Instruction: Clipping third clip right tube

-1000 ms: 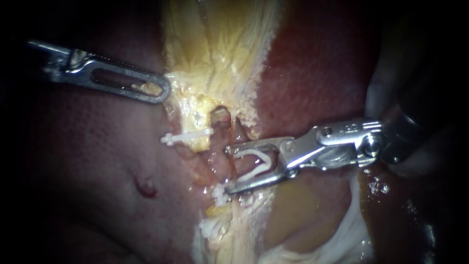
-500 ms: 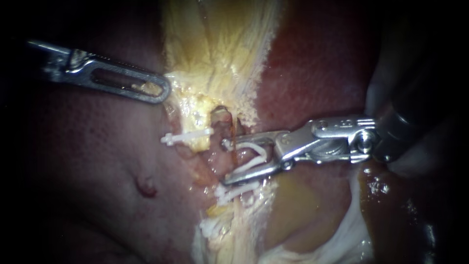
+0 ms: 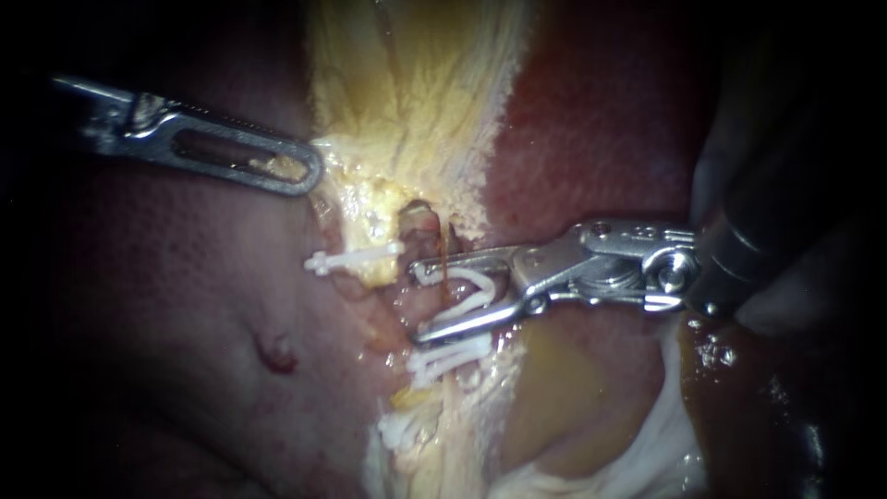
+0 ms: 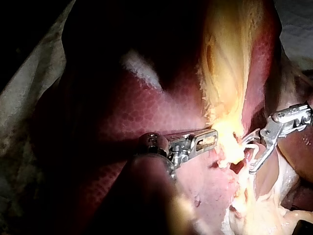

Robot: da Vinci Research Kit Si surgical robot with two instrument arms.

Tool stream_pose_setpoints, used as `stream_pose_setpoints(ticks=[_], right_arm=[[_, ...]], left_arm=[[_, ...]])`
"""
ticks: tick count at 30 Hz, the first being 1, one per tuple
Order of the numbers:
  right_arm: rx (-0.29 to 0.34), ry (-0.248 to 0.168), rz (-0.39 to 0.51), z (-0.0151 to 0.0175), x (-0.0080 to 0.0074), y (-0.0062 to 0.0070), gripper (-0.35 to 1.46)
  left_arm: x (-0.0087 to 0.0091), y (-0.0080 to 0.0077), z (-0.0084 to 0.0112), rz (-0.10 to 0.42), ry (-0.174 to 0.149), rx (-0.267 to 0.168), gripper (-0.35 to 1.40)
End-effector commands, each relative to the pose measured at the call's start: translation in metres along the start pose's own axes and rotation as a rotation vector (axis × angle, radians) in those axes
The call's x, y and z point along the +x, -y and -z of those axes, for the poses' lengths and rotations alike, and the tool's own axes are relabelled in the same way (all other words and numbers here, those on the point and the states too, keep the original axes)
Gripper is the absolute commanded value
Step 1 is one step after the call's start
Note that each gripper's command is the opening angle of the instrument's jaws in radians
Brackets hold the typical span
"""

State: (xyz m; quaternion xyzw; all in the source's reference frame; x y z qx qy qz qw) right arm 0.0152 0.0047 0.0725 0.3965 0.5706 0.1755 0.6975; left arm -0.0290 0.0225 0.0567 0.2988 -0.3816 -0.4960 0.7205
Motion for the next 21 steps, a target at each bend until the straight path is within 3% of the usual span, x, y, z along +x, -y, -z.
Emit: stream_pose_setpoints(ticks=[1, 7, 21], right_arm=[[0.003, -0.007, -0.003, 0.0, 0.0, -0.0001, 0.49], [0.028, -0.046, -0.035, -0.0001, 0.0, -0.0002, 0.49], [0.043, -0.091, -0.056, -0.0001, 0.0006, -0.0002, 0.49]], left_arm=[[0.0, 0.0, 0.0, 0.0, 0.0, 0.0, -0.35], [0.0, 0.0, 0.0, 0.0, 0.0, 0.0, -0.35], [0.0, 0.0, -0.0001, 0.0, 0.0, -0.001, -0.35]])
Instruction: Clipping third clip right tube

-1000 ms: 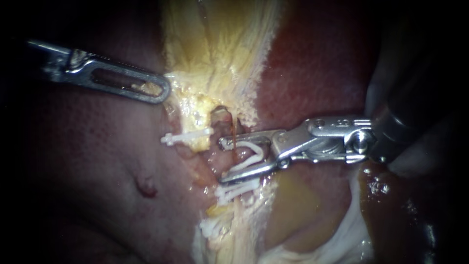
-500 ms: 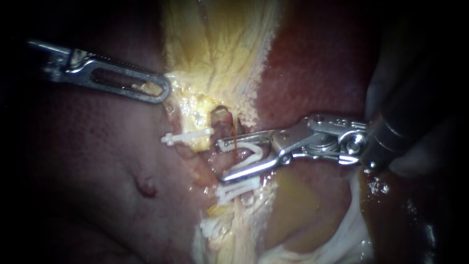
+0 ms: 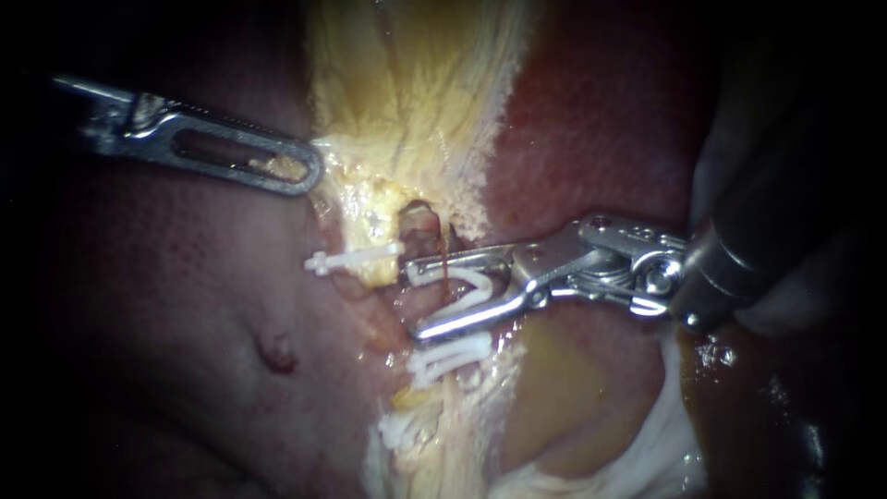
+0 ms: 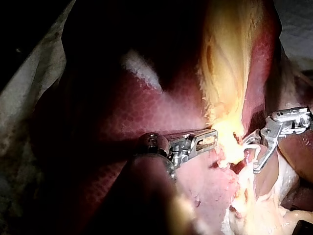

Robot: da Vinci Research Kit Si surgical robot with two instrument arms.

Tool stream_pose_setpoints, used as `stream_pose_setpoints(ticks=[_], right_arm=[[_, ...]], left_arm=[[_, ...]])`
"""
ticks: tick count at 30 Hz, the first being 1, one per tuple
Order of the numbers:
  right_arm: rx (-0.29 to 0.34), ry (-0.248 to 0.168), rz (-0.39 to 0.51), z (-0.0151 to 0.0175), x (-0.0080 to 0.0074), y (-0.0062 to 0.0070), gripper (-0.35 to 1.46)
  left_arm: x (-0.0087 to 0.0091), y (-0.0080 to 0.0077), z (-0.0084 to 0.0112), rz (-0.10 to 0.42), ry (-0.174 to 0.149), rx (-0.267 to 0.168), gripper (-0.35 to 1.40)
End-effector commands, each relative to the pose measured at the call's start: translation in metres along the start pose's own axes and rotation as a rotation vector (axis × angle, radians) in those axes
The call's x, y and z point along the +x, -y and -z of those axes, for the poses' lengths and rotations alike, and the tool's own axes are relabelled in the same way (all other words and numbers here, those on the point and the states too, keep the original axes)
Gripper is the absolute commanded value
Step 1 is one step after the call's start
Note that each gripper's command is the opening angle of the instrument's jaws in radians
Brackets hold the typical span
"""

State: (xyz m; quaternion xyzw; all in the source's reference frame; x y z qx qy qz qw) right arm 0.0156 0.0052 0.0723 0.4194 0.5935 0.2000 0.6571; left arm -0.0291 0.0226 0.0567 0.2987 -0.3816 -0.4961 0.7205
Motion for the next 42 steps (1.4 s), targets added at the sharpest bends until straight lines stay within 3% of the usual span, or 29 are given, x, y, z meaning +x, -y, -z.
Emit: stream_pose_setpoints(ticks=[1, 22, 34, 42], right_arm=[[0.0, -0.004, -0.005, 0.0, 0.0001, 0.0001, 0.49], [0.054, -0.064, -0.023, 0.0003, 0.0019, 0.0014, 0.49], [0.108, -0.102, -0.034, 0.0003, 0.0042, 0.0038, 0.49], [0.126, -0.109, -0.034, 0.0, 0.0048, 0.0048, 0.49]], left_arm=[[0.0, -0.0001, 0.0, 0.0, 0.0, 0.0, -0.35], [0.0, -0.0001, 0.0, 0.0, 0.0, 0.0, -0.35], [0.0, -0.0002, 0.0, 0.0, 0.0, 0.0, -0.35], [0.0, -0.0002, 0.0, 0.0, -0.001, 0.0, -0.35]])
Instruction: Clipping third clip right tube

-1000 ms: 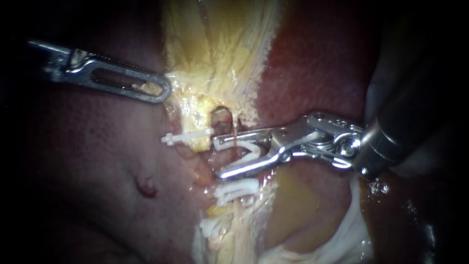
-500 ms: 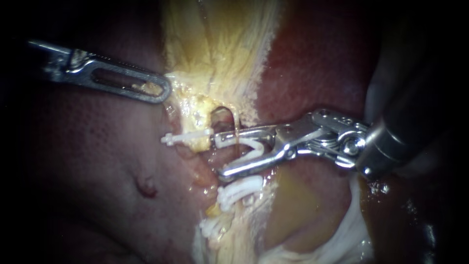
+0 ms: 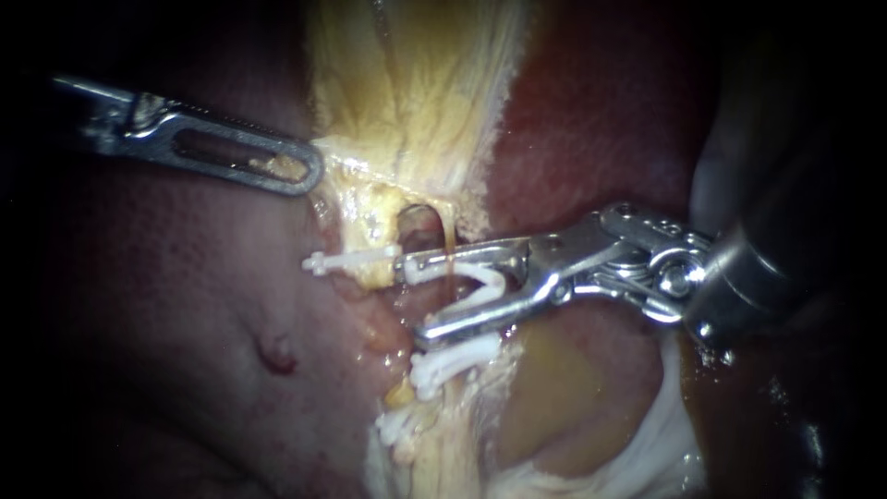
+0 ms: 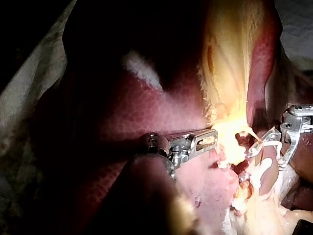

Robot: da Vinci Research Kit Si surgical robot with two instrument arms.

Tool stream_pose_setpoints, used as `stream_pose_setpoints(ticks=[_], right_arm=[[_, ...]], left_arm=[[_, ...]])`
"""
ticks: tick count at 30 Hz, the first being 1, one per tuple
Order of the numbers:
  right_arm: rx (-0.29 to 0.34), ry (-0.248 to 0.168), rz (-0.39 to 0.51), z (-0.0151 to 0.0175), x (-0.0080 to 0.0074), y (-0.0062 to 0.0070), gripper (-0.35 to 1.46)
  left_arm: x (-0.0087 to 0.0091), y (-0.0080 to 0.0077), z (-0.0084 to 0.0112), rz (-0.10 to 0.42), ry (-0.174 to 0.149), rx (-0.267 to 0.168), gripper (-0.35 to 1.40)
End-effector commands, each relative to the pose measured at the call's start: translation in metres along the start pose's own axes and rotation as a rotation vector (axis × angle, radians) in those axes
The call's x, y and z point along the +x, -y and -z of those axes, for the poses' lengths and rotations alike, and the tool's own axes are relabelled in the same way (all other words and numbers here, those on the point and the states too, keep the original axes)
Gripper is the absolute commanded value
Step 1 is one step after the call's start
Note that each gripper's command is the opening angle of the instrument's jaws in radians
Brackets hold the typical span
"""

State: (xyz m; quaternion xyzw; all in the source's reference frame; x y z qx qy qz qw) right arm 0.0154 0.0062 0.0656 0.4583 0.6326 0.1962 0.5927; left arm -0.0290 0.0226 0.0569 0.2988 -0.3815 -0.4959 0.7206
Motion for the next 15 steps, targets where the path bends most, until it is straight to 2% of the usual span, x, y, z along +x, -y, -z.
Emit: stream_pose_setpoints(ticks=[1, 15], right_arm=[[0.003, 0.001, 0.0, -0.0001, 0.0, 0.0001, 0.49], [0.02, 0.002, -0.003, -0.0005, 0.0007, 0.001, 0.47]], left_arm=[[0.0, 0.0, 0.0, 0.0, 0.0, 0.0, -0.35], [0.0, 0.0, 0.0, 0.0, 0.0, 0.0, -0.35]])
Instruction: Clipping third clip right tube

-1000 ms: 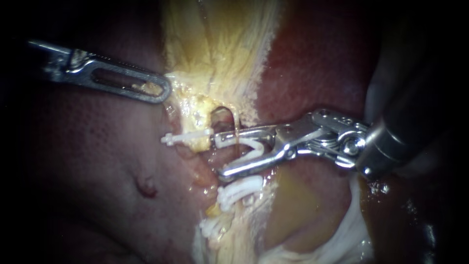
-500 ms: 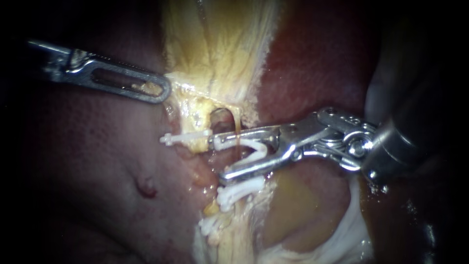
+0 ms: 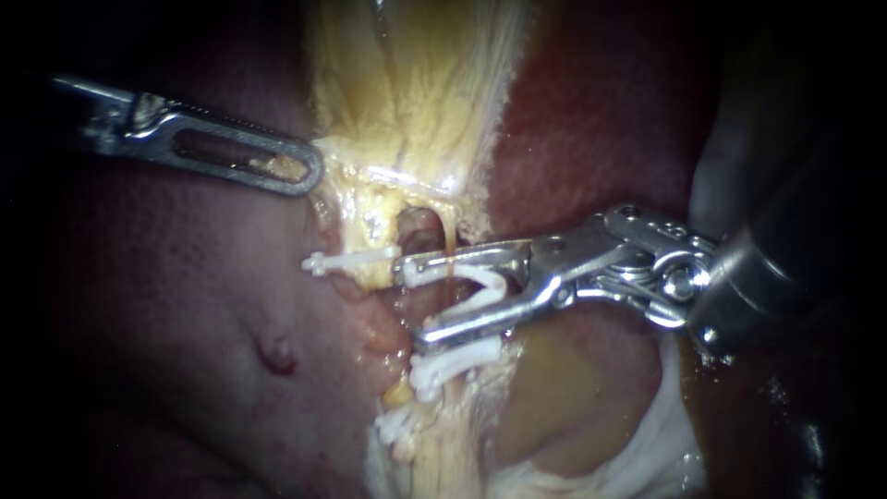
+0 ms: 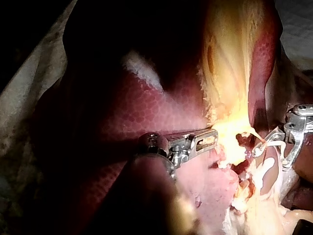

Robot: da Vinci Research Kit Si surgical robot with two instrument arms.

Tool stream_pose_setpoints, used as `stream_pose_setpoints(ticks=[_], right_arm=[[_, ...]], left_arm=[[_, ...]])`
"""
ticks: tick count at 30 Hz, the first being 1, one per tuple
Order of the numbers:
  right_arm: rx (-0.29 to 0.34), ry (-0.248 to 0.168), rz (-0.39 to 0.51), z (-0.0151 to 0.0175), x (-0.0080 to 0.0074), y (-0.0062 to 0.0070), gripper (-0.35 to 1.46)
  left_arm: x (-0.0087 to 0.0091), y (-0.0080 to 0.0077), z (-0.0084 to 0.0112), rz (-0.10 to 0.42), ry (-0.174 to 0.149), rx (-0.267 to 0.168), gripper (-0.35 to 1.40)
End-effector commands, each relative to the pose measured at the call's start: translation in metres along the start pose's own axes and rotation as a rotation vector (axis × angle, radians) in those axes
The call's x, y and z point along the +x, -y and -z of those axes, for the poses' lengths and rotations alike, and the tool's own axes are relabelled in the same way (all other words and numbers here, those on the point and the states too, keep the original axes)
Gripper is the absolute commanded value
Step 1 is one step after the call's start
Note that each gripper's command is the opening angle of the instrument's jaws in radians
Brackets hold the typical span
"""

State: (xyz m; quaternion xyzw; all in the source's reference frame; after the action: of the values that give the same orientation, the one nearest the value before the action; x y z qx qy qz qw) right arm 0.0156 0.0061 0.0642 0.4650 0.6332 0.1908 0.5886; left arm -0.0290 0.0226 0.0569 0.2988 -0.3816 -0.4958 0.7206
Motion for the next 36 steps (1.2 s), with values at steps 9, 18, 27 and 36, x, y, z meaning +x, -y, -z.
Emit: stream_pose_setpoints(ticks=[9, 18, 27, 36], right_arm=[[-0.012, -0.006, -0.023, 0.0006, -0.0001, -0.0002, 0.38], [-0.009, -0.005, -0.029, 0.0014, -0.0003, -0.0004, -0.06], [-0.01, -0.002, -0.03, 0.0016, -0.0003, -0.0005, -0.35], [-0.04, 0.067, -0.103, 0.0023, -0.0008, -0.0009, -0.35]], left_arm=[[0.0, 0.0, 0.0, 0.0, 0.0, 0.0, -0.35], [0.0, 0.0, -0.0001, 0.0, 0.0, 0.0, -0.35], [0.0, 0.0, -0.0001, 0.0, 0.0, 0.0, -0.35], [0.0, 0.0, -0.0001, 0.0, 0.0, 0.0, -0.35]])
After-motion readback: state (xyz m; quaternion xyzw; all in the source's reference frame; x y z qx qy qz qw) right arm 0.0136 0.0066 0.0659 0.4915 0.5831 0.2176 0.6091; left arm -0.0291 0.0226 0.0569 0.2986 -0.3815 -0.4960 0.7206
